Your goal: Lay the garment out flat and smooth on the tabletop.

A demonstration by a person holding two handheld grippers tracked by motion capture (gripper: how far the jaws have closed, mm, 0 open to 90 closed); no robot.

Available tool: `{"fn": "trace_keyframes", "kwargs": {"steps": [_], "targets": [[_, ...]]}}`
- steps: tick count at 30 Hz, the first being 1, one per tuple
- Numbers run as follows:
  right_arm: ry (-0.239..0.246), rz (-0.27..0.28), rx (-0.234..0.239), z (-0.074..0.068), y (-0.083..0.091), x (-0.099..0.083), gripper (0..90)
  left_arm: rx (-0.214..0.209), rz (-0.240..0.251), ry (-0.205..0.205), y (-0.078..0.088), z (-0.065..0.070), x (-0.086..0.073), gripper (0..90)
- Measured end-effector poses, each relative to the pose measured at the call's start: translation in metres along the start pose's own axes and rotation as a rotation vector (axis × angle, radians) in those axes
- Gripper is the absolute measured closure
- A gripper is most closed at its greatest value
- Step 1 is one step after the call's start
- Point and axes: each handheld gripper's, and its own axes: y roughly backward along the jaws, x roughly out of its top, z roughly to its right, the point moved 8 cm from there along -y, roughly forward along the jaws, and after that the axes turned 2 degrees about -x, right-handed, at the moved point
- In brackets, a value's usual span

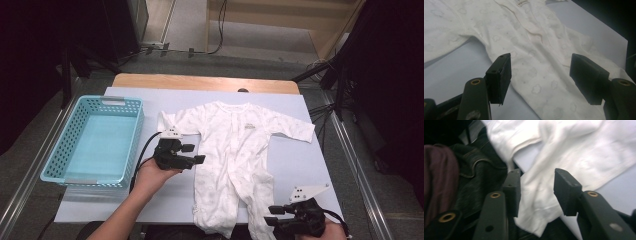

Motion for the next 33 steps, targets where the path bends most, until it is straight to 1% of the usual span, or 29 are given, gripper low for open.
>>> {"fn": "trace_keyframes", "kwargs": {"steps": [2,5,7,9,10,12,13,14,18,21,24,27,29,31,33], "targets": [[-0.009,0.012,-0.014,0.005,-0.002,0.003,52.2,0.000,0.002,-0.001,0.000,0.000,0.000,34.2],[0.016,0.029,-0.032,0.010,-0.003,0.008,51.8,-0.001,0.003,0.001,0.000,0.000,0.000,34.2],[0.019,0.042,-0.034,0.009,-0.005,0.014,51.9,0.000,0.002,0.001,0.000,0.000,0.000,34.2],[0.031,0.047,-0.036,0.008,-0.007,0.019,52.2,0.001,0.002,0.000,0.000,0.000,0.000,34.2],[0.042,0.048,-0.041,0.008,-0.008,0.021,52.2,0.001,0.002,0.000,0.000,0.000,0.000,34.2],[0.048,0.047,-0.036,0.006,-0.011,0.025,52.3,0.001,0.002,0.000,0.000,0.000,0.000,34.2],[0.061,0.048,-0.037,0.006,-0.013,0.026,52.4,0.001,0.003,0.000,0.000,0.000,0.000,34.2],[0.065,0.046,-0.036,0.005,-0.014,0.028,52.8,0.001,0.003,-0.001,0.000,0.000,0.000,34.2],[0.089,0.064,-0.015,-0.004,-0.018,0.039,54.7,0.001,0.004,-0.001,0.000,0.000,0.001,34.2],[0.108,0.057,-0.003,-0.009,-0.025,0.045,55.1,0.001,0.003,-0.001,0.000,0.000,0.000,34.2],[0.112,0.042,0.000,-0.009,-0.035,0.049,55.1,0.000,0.005,-0.001,0.001,0.000,0.001,34.2],[0.103,0.014,-0.012,-0.004,-0.043,0.050,54.7,0.000,0.006,0.000,0.001,0.000,0.001,34.2],[0.103,-0.003,-0.027,0.002,-0.047,0.048,53.4,0.000,0.004,0.000,0.001,0.000,0.001,34.2],[0.092,-0.017,-0.038,0.008,-0.048,0.046,51.5,-0.001,0.006,0.000,0.001,0.000,0.001,34.2],[0.082,-0.021,-0.038,0.013,-0.049,0.043,50.8,-0.001,0.006,0.000,0.001,0.000,0.001,34.2]]}}
